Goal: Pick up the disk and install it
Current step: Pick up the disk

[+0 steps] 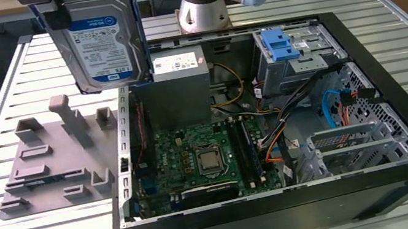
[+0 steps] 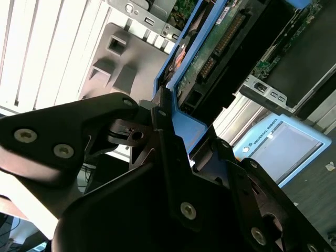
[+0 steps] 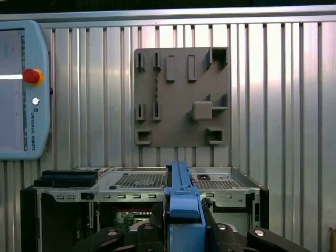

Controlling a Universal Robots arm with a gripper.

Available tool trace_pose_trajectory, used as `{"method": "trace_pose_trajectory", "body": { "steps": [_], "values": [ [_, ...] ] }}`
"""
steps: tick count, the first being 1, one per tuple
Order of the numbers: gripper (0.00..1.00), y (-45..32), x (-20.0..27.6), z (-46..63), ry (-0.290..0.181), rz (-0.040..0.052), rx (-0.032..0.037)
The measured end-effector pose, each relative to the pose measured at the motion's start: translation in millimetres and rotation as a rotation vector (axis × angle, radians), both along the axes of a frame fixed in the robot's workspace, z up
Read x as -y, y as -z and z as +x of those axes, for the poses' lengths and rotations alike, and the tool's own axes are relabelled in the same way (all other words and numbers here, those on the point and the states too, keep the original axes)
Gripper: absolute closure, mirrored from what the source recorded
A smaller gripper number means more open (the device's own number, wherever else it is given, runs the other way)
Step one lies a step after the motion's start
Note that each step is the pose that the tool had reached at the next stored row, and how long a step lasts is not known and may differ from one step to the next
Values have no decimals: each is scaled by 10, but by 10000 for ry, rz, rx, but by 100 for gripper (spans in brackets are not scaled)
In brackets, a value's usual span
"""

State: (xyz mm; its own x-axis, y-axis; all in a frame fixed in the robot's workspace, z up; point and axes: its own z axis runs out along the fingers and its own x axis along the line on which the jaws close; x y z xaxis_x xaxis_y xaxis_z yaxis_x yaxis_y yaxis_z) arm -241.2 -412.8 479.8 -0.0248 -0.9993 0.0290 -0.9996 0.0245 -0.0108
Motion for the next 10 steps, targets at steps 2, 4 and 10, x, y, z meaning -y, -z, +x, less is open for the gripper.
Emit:
{"method": "trace_pose_trajectory", "body": {
  "steps": [2, 4, 10],
  "values": [
    [64, 2, 0, 1, -142, -1, -1],
    [64, 4, 0, 2, -372, -2, 3],
    [64, 6, 35, 4, -522, 27, 93]
  ]
}}
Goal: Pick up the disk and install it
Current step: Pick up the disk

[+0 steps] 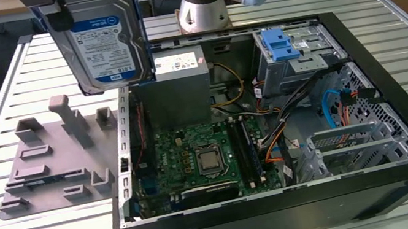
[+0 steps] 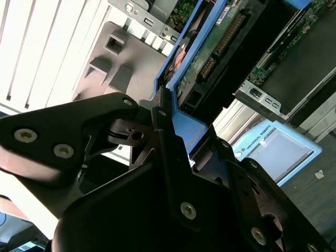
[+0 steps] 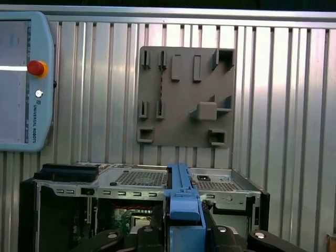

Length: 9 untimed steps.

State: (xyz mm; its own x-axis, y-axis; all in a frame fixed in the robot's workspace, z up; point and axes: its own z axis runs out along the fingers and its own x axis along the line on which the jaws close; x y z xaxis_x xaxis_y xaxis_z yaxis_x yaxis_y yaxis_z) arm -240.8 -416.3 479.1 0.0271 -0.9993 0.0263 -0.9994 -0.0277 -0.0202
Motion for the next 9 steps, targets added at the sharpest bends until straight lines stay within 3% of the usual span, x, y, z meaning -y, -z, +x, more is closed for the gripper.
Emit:
{"method": "trace_pose_trajectory", "body": {
  "steps": [9],
  "values": [
    [64, 13, 34, 122, 0, 8, 2]
  ]
}}
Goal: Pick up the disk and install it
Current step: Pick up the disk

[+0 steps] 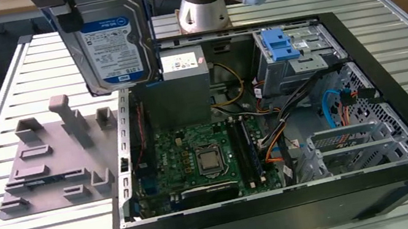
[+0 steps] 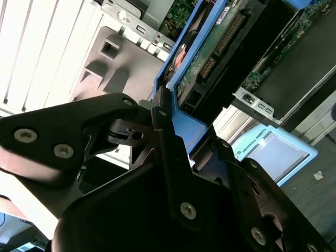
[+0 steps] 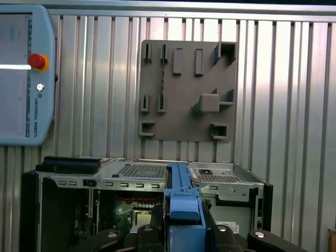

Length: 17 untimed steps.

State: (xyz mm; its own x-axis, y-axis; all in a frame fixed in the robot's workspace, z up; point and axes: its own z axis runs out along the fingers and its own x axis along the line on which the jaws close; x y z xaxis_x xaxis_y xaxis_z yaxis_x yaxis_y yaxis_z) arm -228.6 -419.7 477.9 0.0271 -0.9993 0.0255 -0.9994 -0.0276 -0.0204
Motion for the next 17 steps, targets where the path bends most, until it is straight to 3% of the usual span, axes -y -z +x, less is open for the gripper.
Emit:
{"method": "trace_pose_trajectory", "body": {
  "steps": [17],
  "values": [
    [64, 6, 2, 188, 0, -1, -1]
  ]
}}
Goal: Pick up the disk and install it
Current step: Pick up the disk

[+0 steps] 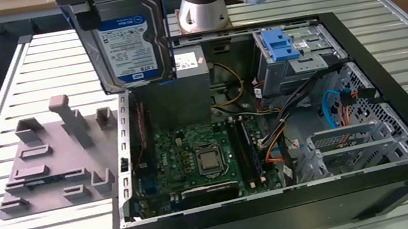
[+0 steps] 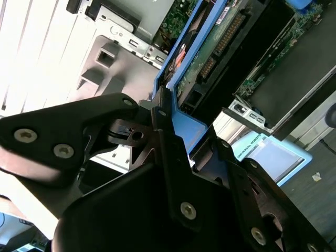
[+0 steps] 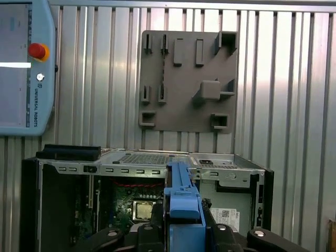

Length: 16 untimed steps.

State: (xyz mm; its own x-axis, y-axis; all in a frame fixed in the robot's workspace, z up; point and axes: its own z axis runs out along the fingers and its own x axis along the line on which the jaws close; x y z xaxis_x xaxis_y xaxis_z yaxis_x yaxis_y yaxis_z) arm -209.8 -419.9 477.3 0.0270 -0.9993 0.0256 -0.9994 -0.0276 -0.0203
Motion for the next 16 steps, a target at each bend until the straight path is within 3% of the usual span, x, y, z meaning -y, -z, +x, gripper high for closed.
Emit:
{"method": "trace_pose_trajectory", "body": {
  "steps": [8, 16],
  "values": [
    [64, 3, 6, 148, 0, 0, 0],
    [64, 9, 79, 218, 29, 1, 0]
  ]
}}
